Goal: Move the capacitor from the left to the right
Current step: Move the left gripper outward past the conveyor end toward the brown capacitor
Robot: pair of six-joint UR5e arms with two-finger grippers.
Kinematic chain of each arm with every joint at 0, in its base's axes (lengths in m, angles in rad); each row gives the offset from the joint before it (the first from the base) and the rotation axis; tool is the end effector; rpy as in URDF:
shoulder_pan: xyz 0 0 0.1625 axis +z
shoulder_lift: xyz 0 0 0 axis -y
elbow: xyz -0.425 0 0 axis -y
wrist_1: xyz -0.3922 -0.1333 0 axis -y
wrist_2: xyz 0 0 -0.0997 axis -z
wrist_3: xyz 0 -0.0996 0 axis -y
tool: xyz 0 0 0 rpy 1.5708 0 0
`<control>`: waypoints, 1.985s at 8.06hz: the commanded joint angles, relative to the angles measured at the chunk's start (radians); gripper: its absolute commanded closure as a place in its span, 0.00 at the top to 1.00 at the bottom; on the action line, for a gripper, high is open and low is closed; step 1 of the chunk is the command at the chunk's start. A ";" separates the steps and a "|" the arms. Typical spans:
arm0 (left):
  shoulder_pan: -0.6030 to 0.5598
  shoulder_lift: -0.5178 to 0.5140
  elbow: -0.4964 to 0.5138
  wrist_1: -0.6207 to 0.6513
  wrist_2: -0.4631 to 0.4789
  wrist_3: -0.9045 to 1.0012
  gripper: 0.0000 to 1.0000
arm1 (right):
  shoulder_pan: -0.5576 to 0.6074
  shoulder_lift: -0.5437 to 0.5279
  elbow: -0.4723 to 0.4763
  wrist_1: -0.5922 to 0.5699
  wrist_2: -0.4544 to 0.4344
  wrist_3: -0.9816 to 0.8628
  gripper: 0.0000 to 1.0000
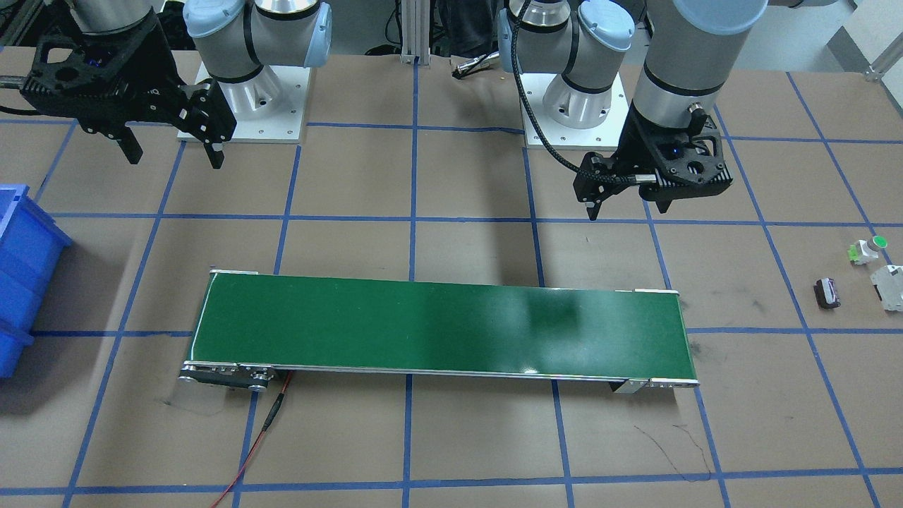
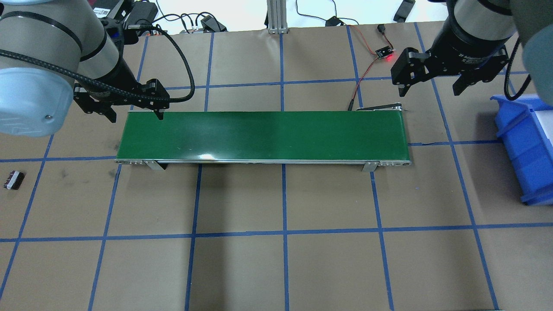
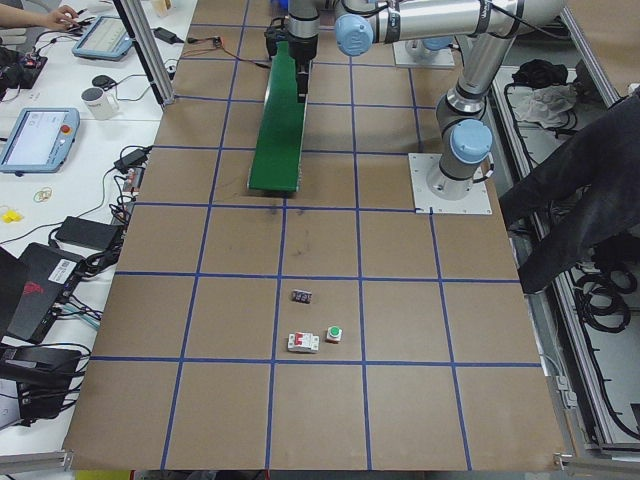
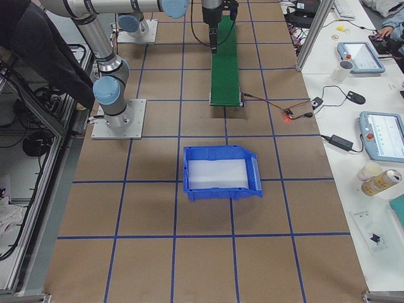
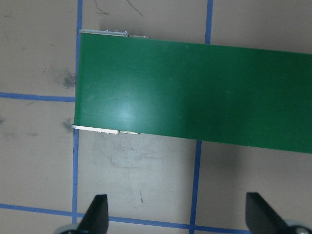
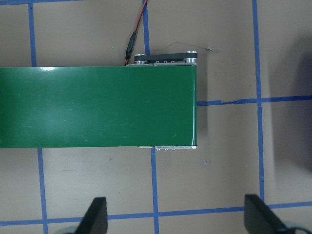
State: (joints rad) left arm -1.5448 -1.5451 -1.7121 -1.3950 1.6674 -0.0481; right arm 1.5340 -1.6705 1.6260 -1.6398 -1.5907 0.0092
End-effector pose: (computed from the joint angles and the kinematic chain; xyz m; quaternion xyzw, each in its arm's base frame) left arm -0.1111 -0.4872 0.4492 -0.0384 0.9976 -0.0306 0.0479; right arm 0.1143 -0.4644 0.5152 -0.0235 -0.9981 0.0566 0.0107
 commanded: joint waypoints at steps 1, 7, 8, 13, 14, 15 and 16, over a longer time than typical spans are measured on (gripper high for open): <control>0.000 0.002 -0.003 -0.036 0.003 0.004 1.00 | 0.000 0.000 0.000 0.000 0.000 0.000 1.00; 0.363 -0.019 -0.007 -0.003 0.046 0.564 1.00 | 0.000 0.000 0.000 0.000 -0.002 0.000 1.00; 0.461 -0.073 -0.006 0.054 0.043 0.577 1.00 | 0.000 0.000 0.000 0.000 -0.002 0.000 1.00; 0.698 -0.326 -0.003 0.336 0.035 0.792 1.00 | 0.000 0.000 0.000 0.000 -0.002 0.000 1.00; 0.739 -0.373 0.002 0.356 0.034 0.801 1.00 | 0.000 0.000 0.000 0.000 -0.002 0.000 1.00; 0.780 -0.410 0.000 0.356 0.032 0.821 1.00 | 0.000 0.000 0.000 0.000 -0.002 0.000 1.00; 0.811 -0.444 0.005 0.358 0.031 0.864 1.00 | 0.000 0.000 0.000 0.000 -0.002 0.000 1.00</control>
State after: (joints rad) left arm -0.7971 -1.9216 -1.7120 -1.0473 1.7013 0.7602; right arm 1.5340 -1.6705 1.6260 -1.6398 -1.5923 0.0092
